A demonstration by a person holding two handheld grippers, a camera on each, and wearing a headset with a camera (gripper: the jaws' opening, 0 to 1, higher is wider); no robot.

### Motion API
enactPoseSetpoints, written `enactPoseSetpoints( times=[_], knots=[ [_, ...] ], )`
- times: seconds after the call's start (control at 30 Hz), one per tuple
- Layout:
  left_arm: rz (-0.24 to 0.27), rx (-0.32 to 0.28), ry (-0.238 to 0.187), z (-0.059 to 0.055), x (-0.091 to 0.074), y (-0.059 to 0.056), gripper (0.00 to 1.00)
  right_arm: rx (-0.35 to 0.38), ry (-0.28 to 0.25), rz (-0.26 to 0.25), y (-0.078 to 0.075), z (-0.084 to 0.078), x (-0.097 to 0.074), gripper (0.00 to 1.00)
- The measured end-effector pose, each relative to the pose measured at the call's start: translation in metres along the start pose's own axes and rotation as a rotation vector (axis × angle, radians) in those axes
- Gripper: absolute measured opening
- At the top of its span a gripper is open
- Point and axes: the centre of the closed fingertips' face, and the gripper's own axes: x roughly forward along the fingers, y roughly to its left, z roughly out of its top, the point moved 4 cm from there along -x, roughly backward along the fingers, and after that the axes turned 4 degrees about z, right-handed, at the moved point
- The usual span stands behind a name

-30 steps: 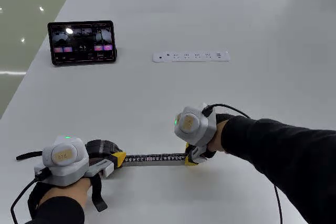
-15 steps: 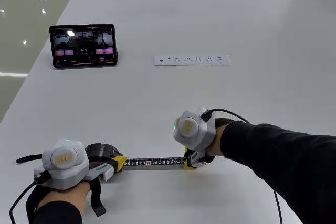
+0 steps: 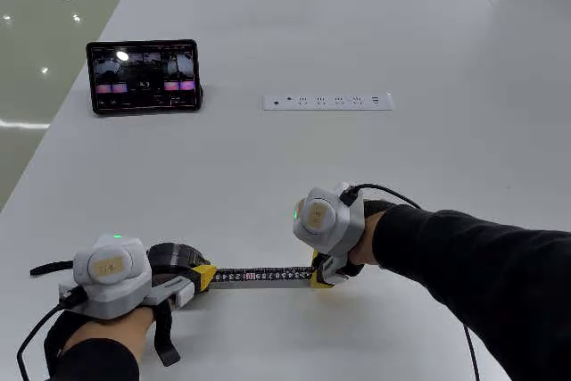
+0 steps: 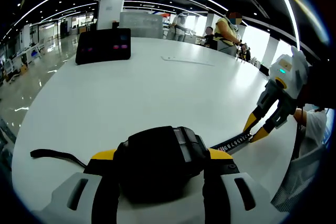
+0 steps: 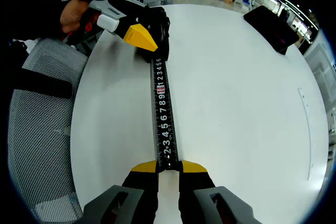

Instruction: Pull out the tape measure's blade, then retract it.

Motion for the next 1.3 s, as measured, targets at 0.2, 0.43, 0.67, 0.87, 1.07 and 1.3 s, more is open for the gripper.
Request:
enactPoseSetpoints(
  times=[0.2,0.43,0.67,0.87,1.07,1.3],
  knots=[
    [-0.008,-0.008,0.004,0.000,0.000,0.001,0.60,0.002,-0.001,0.002,0.000,0.002,0.001,0.10],
    [-0.010,-0.008,0.008,0.000,0.000,0.000,0.60,0.009,-0.007,0.005,0.001,0.005,0.002,0.10],
    [-0.010,-0.009,0.007,0.000,0.000,0.000,0.60,0.005,-0.010,0.005,0.000,0.008,0.003,0.10],
    [-0.013,-0.013,0.008,0.000,0.000,0.000,0.60,0.007,-0.005,0.003,0.001,0.011,0.004,0.10],
    [-0.014,-0.015,0.005,0.000,0.000,0.000,0.60,0.006,0.001,0.002,0.001,0.013,0.005,0.10],
    [-0.017,-0.016,0.005,0.000,-0.001,0.000,0.60,0.006,-0.002,0.000,0.002,0.016,0.006,0.10]
  ],
)
